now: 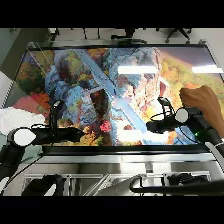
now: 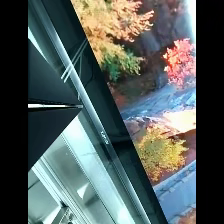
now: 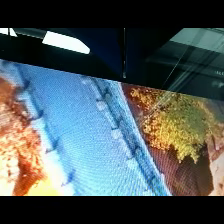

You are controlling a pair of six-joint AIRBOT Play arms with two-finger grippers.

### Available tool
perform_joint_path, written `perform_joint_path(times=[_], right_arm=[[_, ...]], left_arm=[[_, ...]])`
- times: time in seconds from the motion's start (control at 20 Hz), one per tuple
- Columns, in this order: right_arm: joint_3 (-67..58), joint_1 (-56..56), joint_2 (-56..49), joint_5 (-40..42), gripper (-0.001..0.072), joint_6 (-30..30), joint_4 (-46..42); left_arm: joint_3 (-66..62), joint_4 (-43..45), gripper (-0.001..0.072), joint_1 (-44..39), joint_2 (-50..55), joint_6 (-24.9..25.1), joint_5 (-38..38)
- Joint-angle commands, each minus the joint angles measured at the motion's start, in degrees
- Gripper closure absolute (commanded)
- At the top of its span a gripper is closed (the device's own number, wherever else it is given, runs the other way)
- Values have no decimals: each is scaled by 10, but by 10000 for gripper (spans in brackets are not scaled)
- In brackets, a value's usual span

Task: Fold the shirts.

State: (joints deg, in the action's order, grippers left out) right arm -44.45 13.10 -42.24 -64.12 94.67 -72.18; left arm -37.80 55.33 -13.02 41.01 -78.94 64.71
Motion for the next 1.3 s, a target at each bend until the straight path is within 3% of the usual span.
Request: perform_joint_path(times=[0.0,0.35,0.45,0.55,0.6,0.65,0.75,0.85,1.05,1.25], right_arm=[[0,1,0,0,687,0,0],[0,1,0,0,687,0,0],[0,1,0,0,687,0,0],[0,1,0,0,687,0,0],[0,1,0,0,687,0,0],[0,1,0,0,687,0,0],[0,1,0,0,687,0,0],[0,1,0,0,687,0,0],[0,1,0,0,687,0,0],[0,1,0,0,687,0,0]], left_arm=[[0,0,694,0,0,0,3],[-17,34,693,0,0,0,16],[-66,134,693,0,0,-16,54],[-126,291,689,0,0,-73,102],[-151,369,513,0,0,-98,121],[-168,444,35,0,0,-124,129],[-180,568,11,11,2,-153,131],[-174,612,11,57,18,-152,126],[-152,583,11,220,119,-149,118],[-146,542,11,311,239,-118,8]])
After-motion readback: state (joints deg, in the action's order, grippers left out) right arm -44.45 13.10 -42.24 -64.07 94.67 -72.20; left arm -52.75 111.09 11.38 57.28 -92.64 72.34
